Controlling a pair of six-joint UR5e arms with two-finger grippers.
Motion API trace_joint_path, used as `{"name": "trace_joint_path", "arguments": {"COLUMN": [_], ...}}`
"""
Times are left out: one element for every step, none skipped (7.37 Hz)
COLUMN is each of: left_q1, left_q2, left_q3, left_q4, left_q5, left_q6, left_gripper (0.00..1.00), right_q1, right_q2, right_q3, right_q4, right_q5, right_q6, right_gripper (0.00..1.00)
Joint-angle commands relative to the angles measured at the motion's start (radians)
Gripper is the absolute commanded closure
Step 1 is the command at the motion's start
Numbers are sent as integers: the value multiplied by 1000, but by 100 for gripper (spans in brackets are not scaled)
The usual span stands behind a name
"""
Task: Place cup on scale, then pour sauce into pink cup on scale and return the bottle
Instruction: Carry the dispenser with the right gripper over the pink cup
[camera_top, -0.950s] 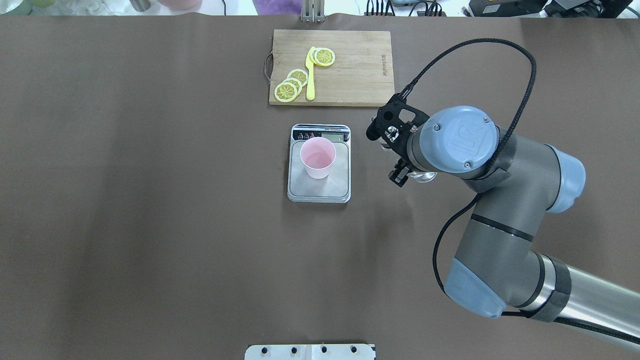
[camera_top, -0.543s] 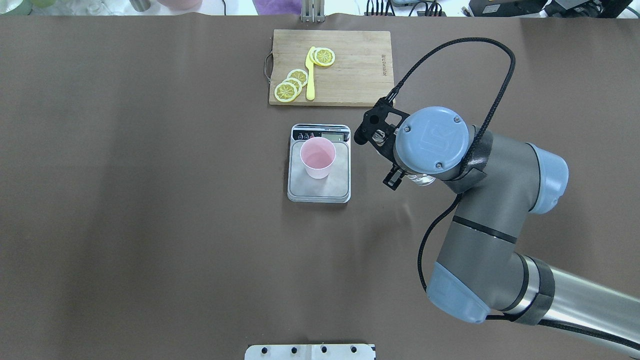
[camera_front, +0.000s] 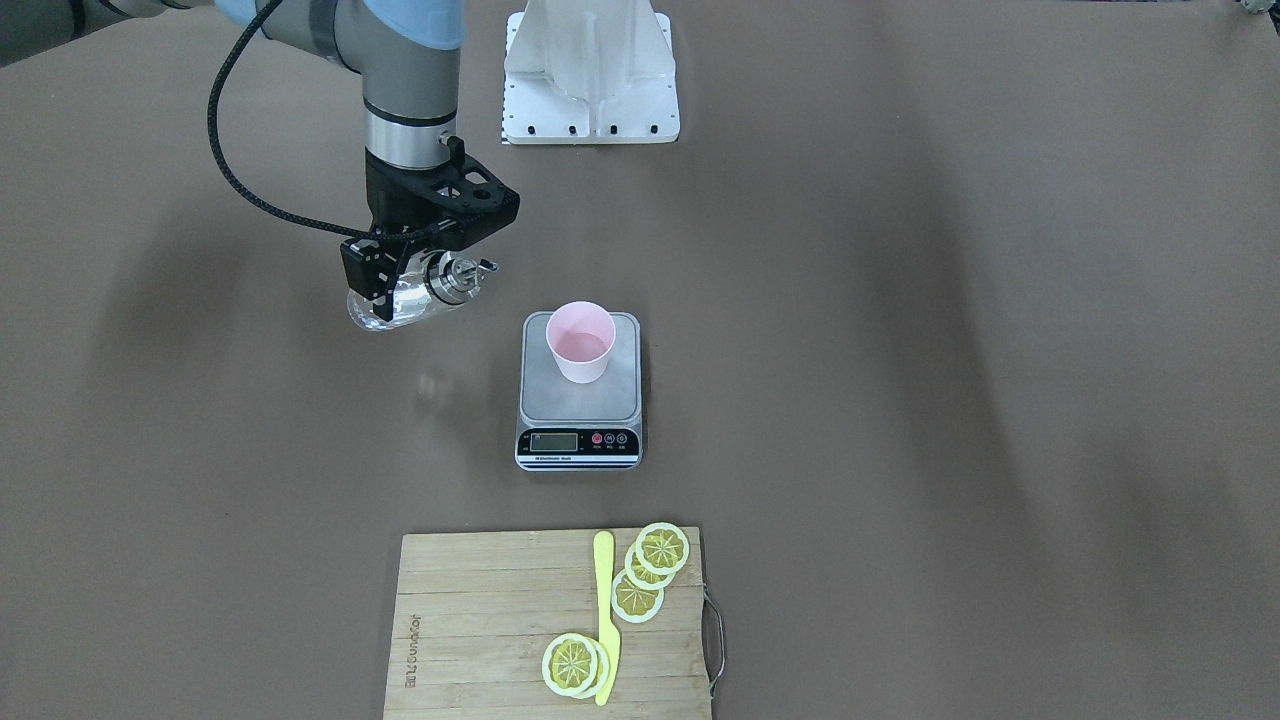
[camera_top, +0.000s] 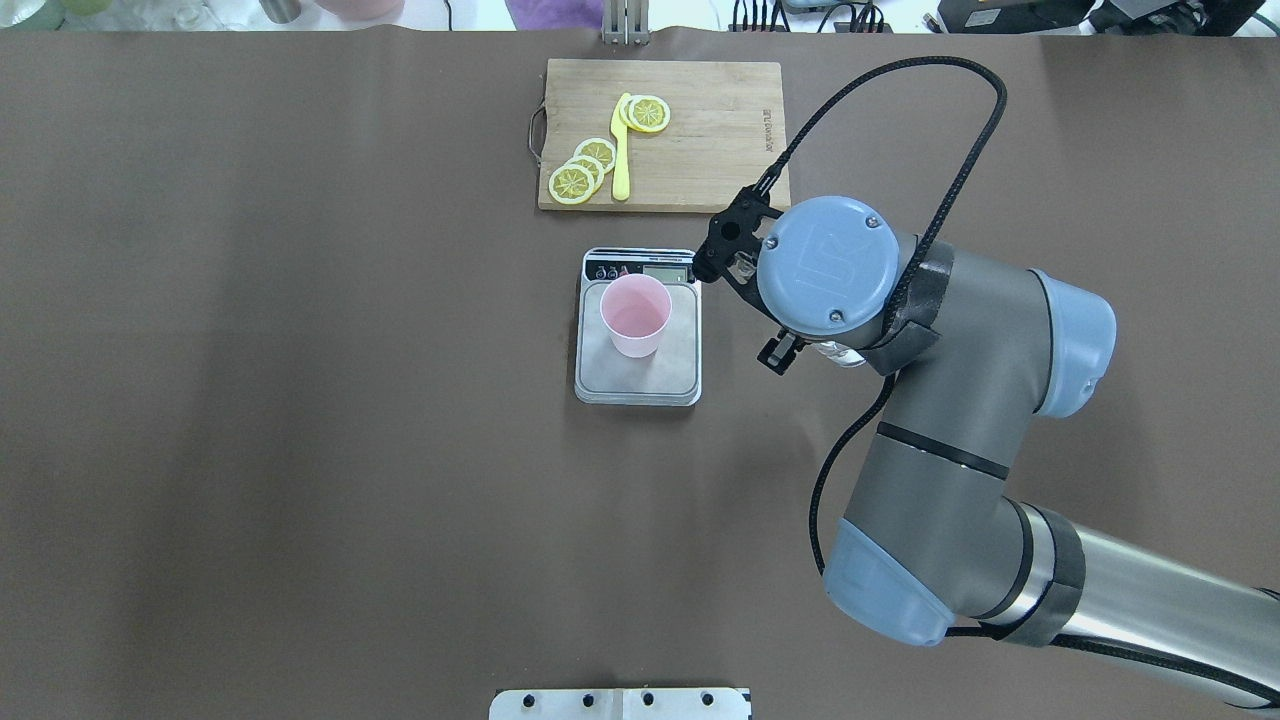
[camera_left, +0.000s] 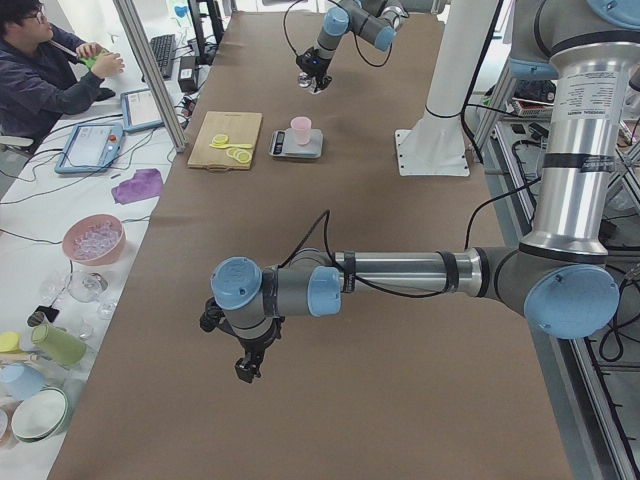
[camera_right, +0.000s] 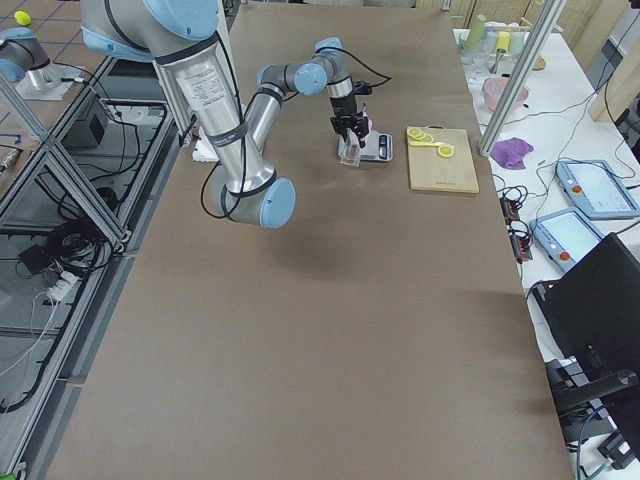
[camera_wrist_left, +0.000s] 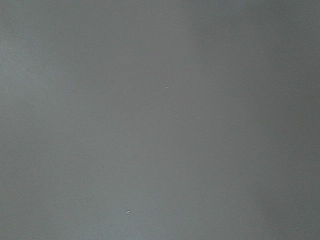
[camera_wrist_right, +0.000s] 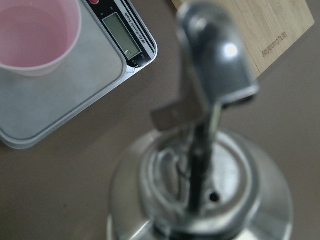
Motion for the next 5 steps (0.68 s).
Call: {"name": "trace_joint_path", "arguments": {"left_q1": [-1,-1,-1,-1,-1], "left_q2": [9,19,20,22,22], "left_q3": [-3,-1,-1,-1,0], "left_q4": [0,-1,-2,-3,-2], "left_q5": [0,-29,-45,-45,-45], "left_q6": [0,0,0,0,0], "left_gripper": [2,2,2,2,2], "right_q1": [-3,-5,-8,-15,-17], "right_q2": [20,72,122,132,182], "right_q3": [-18,-48,-90,-107,-168], "right_q4": [-26,-76,-109,-114,-167], "right_q5": [-27,-32,-33,-35,-59], "right_q6": [4,8,16,22,24], "right_gripper": [100,100,100,100,100]}}
